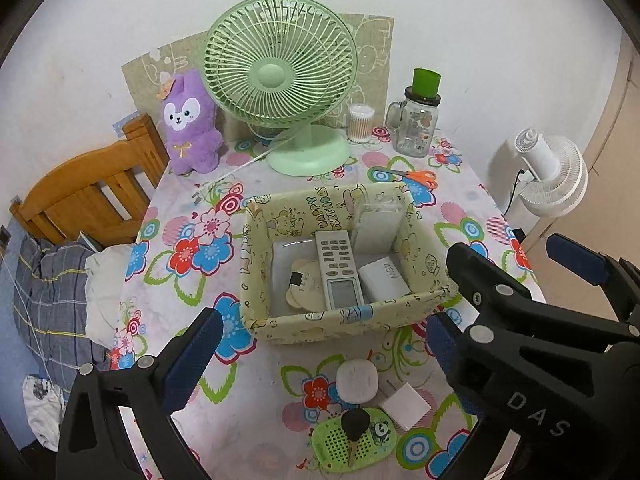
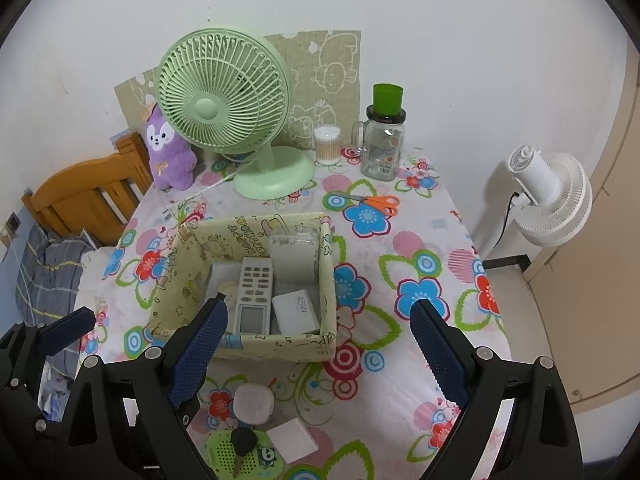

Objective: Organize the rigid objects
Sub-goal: 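Withdraw both tools from the box toward the black key and white block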

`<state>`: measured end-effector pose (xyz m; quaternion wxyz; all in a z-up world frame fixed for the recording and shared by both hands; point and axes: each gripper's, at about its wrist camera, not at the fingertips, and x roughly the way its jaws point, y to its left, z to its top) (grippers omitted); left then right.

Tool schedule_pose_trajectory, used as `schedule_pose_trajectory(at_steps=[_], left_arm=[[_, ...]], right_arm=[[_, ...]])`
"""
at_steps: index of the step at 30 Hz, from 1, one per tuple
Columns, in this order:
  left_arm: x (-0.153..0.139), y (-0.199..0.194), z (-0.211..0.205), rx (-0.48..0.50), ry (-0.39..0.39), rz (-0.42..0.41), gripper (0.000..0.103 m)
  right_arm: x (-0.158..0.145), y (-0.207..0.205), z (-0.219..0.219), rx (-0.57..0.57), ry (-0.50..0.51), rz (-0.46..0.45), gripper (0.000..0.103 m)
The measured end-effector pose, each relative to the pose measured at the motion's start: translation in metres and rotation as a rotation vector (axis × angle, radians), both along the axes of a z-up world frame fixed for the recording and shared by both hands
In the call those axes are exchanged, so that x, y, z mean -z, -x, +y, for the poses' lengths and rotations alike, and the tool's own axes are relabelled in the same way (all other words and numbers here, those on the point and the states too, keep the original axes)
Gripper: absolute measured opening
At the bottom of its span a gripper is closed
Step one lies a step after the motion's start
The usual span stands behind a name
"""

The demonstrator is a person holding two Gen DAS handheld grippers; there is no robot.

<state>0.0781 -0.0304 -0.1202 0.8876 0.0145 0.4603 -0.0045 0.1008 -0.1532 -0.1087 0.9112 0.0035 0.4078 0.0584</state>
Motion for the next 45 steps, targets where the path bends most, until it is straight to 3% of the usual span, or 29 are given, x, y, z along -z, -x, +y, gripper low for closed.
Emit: schedule_pose_trajectory(at_steps=[22,38,45], left_arm=[[-0.013,0.044,-0.001,0.039,0.037,-0.058,0.103],[0.016,0.069,-0.007,0.087,0.028,-0.025,0.103],[0.036,0.07,-0.002,0.08,0.058,0.001,0.103]], right_arm=[[-0.015,0.049,-0.015,0.011,0.001,-0.064,0.094],[0.014,0.078,-0.014,-0.022,0.032,-0.071,0.094],[0.031,0.083,-0.013,-0.023,0.03,-0.057,0.094]])
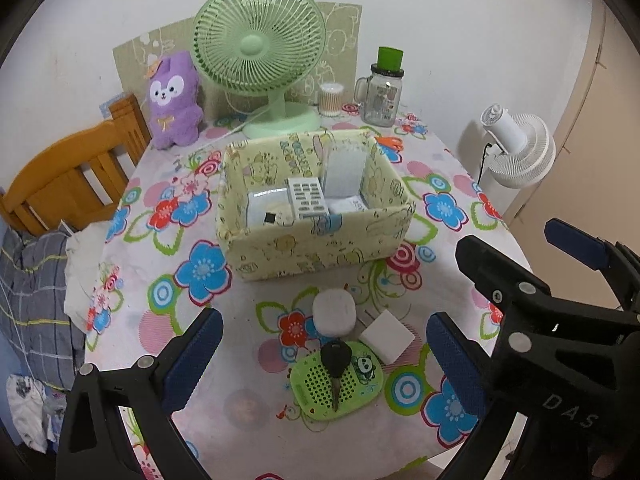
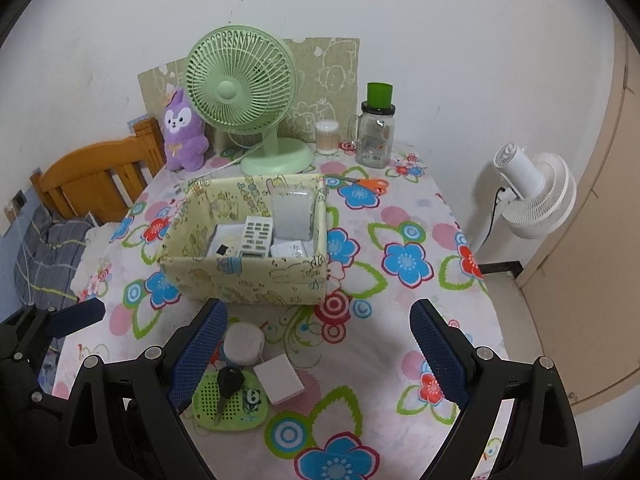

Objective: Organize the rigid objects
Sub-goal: 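Withdraw both tools from the box toward the black key and white block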

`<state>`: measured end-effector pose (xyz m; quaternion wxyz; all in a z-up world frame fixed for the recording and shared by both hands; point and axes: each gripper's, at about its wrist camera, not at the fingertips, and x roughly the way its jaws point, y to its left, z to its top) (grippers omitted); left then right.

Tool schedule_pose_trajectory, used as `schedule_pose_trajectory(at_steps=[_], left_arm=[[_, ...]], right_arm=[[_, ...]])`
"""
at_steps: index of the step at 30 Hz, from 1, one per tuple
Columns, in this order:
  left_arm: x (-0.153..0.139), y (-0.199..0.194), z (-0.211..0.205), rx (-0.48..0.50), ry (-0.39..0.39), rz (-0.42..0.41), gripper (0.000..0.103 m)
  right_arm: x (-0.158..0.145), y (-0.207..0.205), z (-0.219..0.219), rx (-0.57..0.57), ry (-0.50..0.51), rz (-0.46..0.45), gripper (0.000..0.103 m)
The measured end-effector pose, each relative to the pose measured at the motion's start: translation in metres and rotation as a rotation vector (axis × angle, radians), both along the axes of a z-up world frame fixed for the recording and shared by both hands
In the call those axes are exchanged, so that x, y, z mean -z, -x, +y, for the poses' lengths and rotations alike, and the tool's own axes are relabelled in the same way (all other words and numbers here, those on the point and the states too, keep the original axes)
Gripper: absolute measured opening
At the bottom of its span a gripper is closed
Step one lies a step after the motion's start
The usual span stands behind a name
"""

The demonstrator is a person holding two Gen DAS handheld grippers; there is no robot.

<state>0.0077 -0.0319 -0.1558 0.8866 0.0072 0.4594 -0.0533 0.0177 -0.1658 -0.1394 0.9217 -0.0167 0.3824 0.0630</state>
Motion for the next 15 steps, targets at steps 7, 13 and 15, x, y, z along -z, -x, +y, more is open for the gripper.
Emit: schedule_pose_trajectory(at_steps=[7,13,15], left_arm=[[0.02,0.001,0.007,0.003,0.005,0.021,0.103],[0.037,-0.003,0.01,0.009,-0.015,0.02,0.103],[0.042,-0.005,0.01,0.016,-0.023,0.026,0.102]], right_arm=[[0.02,0.0,0.002,0.011,0.009,0.041,0.094],[0.039,-0.003,0.007,0.011,-0.003,0.072,0.094],[0.044,-0.004,0.008,0.009,-0.001,0.077,0.094]])
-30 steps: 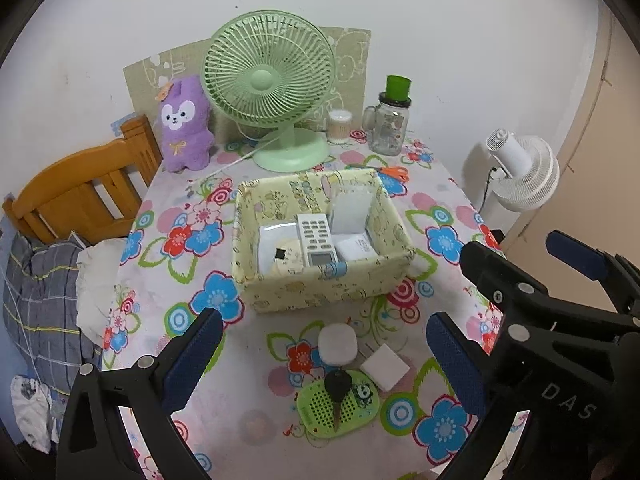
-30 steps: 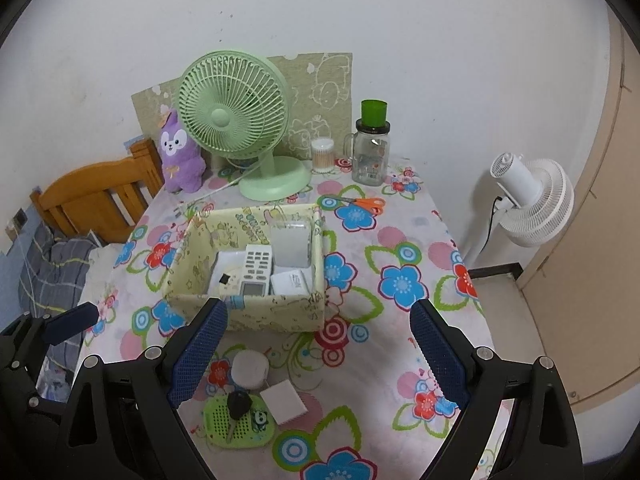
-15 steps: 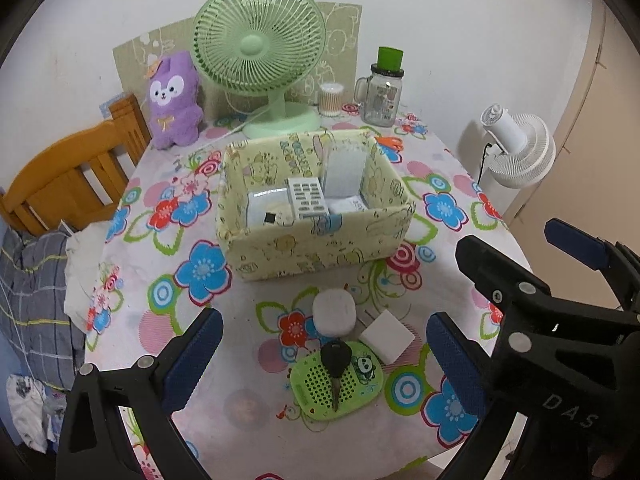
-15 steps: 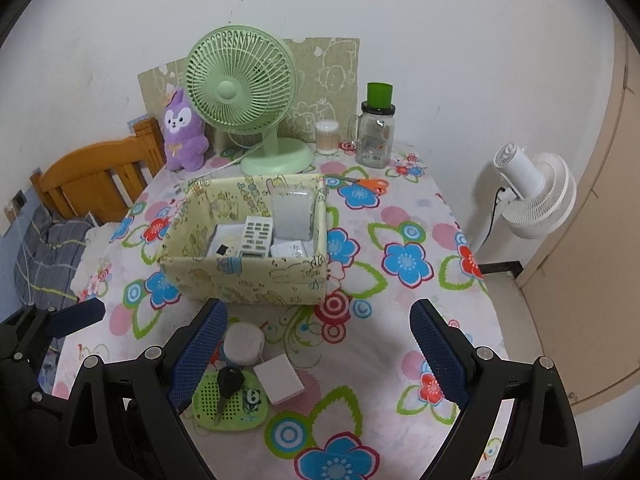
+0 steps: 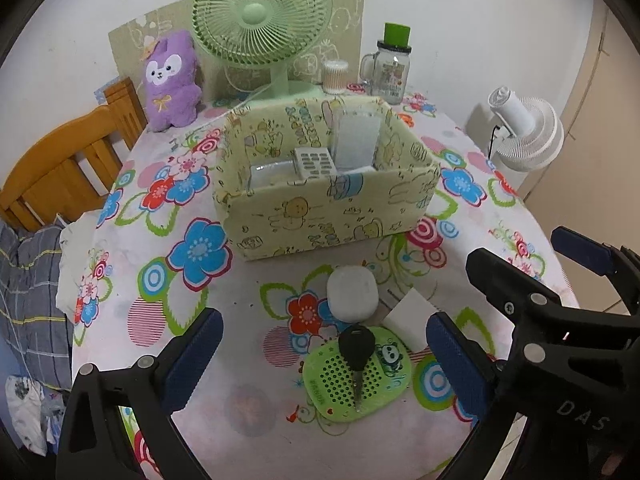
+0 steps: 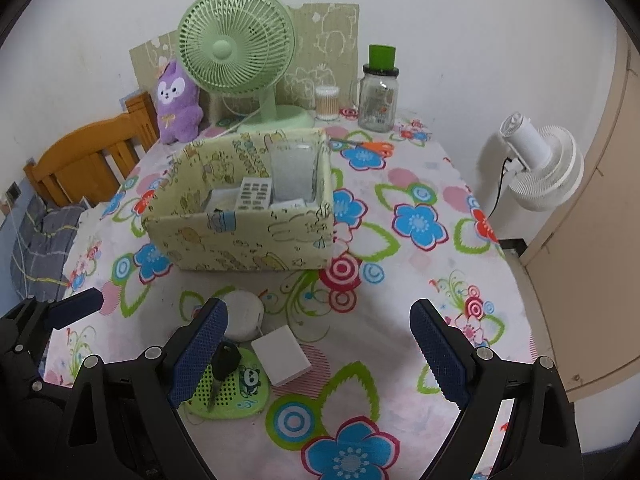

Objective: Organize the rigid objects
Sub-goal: 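Withdraw both tools from the box toward the black key and white block, then grasp the black car key on the green mat with the left tool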

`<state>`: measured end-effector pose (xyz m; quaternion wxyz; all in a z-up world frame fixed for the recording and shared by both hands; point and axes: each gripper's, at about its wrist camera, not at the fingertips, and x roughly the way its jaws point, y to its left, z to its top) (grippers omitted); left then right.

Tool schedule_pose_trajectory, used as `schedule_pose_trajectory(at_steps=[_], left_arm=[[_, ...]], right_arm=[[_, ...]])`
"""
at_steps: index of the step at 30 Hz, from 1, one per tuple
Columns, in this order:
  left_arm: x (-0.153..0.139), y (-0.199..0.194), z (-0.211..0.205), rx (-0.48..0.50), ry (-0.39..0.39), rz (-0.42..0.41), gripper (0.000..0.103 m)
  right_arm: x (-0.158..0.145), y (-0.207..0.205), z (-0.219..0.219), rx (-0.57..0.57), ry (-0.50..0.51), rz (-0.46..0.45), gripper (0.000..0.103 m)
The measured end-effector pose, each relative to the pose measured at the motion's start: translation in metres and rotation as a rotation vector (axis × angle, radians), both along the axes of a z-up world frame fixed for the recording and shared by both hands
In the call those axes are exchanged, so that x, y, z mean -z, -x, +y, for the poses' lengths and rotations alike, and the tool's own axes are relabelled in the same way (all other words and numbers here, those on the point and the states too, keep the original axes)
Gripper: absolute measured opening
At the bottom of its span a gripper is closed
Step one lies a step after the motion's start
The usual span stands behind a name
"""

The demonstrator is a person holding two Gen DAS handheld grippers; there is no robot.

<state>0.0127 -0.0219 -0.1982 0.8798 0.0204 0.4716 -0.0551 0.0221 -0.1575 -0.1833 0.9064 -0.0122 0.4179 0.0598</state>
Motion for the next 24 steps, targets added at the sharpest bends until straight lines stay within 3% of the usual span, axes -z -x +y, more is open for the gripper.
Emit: schedule_pose_trajectory(at_steps=[14,19,24], left_arm=[[0.045,-0.012,-0.006,0.037,-0.052,0.051,0.1],[0.053,-0.013,-0.007,0.04,-0.043,0.057,0.097],[0.06,-0.012,-0.012,0.062,-0.082,0.052,0.095]], right_arm=[[0.041,-0.006,-0.001,-0.012,0.028,0.053,0.094],[0.052,-0.01,-0.002,-0.012,0.016,0.069,0.094],[0.061,-0.012,-0.001,-0.034,0.022,0.075,0.094]])
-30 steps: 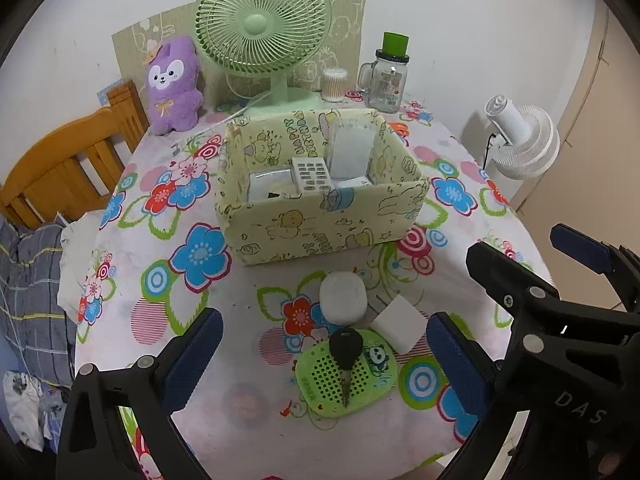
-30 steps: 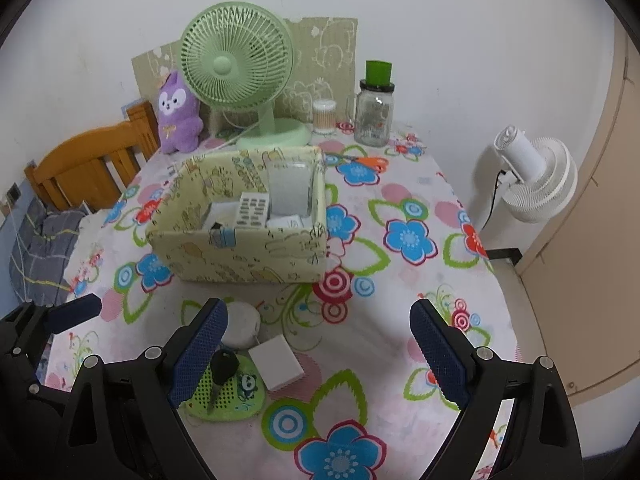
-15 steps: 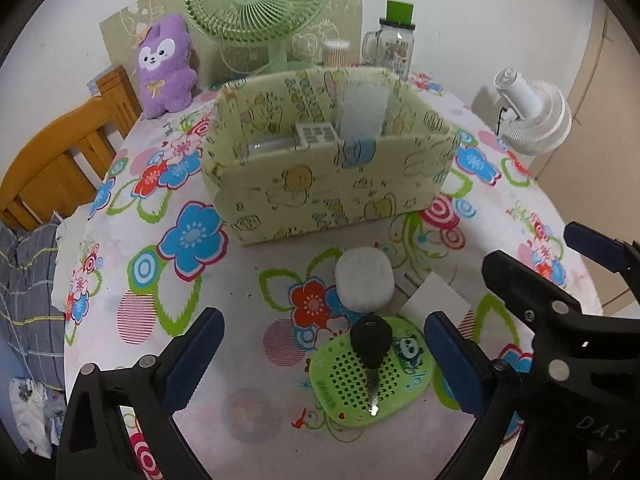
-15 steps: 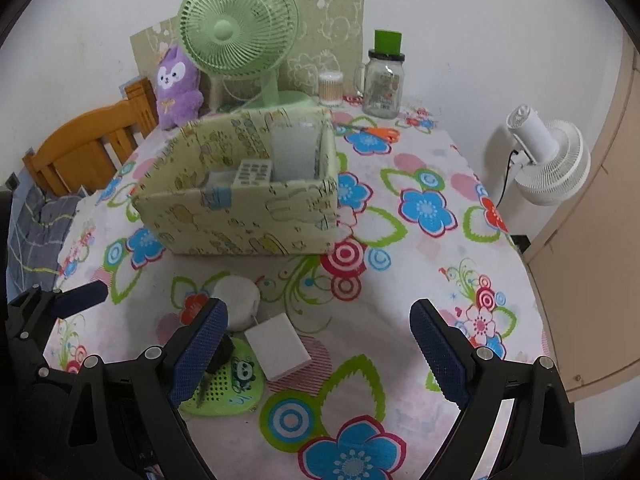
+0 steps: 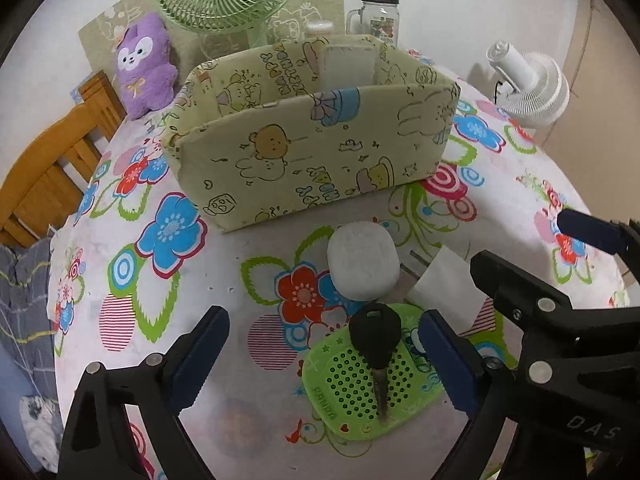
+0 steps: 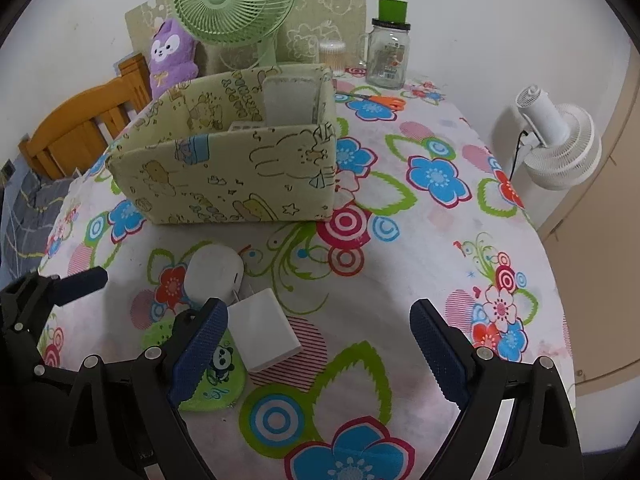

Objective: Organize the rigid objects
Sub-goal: 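Grasp the black car key on the green mat with the left tool, then grasp the small white square block with the right tool while left holds the key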

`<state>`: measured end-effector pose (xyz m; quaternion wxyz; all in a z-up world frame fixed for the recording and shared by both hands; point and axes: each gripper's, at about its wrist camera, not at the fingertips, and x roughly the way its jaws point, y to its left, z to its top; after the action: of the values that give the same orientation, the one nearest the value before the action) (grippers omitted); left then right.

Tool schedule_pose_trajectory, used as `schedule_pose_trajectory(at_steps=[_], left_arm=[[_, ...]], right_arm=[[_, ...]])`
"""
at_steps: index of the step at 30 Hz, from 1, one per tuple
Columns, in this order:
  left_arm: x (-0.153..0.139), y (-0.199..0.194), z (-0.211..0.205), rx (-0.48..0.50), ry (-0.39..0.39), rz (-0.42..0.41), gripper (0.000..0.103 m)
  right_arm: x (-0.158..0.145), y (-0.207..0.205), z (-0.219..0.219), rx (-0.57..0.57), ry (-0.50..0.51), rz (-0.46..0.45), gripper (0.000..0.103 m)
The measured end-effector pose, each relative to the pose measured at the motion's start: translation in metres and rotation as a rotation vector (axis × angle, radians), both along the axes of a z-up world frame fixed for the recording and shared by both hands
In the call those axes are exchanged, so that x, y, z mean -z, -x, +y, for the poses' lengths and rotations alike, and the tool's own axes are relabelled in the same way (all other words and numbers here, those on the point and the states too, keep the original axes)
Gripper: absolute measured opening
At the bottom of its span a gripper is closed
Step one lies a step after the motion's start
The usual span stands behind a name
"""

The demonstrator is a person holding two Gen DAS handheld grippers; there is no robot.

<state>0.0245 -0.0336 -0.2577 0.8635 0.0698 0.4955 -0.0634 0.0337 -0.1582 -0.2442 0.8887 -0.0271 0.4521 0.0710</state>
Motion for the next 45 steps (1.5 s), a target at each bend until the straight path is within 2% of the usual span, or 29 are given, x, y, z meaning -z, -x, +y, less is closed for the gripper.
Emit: schedule_pose_trajectory(at_steps=[8,11,13,16,22,24,26,28,39,43,45], left_arm=[[0.013,0.0,-0.005,0.018,0.011,0.036,0.085],[0.016,0.001,-0.007,0.022,0.005,0.034,0.078],[0.018,0.001,-0.007,0.017,0.002,0.037,0.065],[0.019,0.0,-0.005,0.01,0.019,0.041,0.055],[0.019,0.004,-0.01,0.041,0.024,0.009,0.043],[0.019,0.005,-0.009,0.024,0.022,-0.002,0.043],[0.019,0.005,-0.01,0.003,-0.014,-0.013,0.04],[0.019,0.005,-0.008,-0.002,-0.012,-0.006,0.033],[0.017,0.008,0.007,-0.057,0.042,0.016,0.033],[0.018,0.011,0.007,-0.052,0.033,0.008,0.033],[0.018,0.012,0.007,-0.051,0.036,0.009,0.033]], right_arm=[[0.013,0.0,-0.003,0.003,0.003,0.024,0.094],[0.018,-0.001,-0.003,0.001,-0.001,0.032,0.094],[0.02,-0.002,-0.002,-0.002,-0.005,0.035,0.094],[0.022,-0.003,-0.002,0.002,-0.016,0.035,0.094],[0.027,-0.006,-0.001,0.001,-0.043,0.052,0.094],[0.03,-0.007,-0.001,0.003,-0.053,0.063,0.094],[0.033,-0.01,-0.001,0.005,-0.056,0.082,0.094],[0.034,-0.012,0.001,0.0,-0.059,0.087,0.094],[0.039,-0.019,0.013,-0.024,-0.082,0.114,0.093],[0.046,-0.02,0.021,-0.011,-0.098,0.15,0.082],[0.046,-0.02,0.025,-0.008,-0.085,0.135,0.075]])
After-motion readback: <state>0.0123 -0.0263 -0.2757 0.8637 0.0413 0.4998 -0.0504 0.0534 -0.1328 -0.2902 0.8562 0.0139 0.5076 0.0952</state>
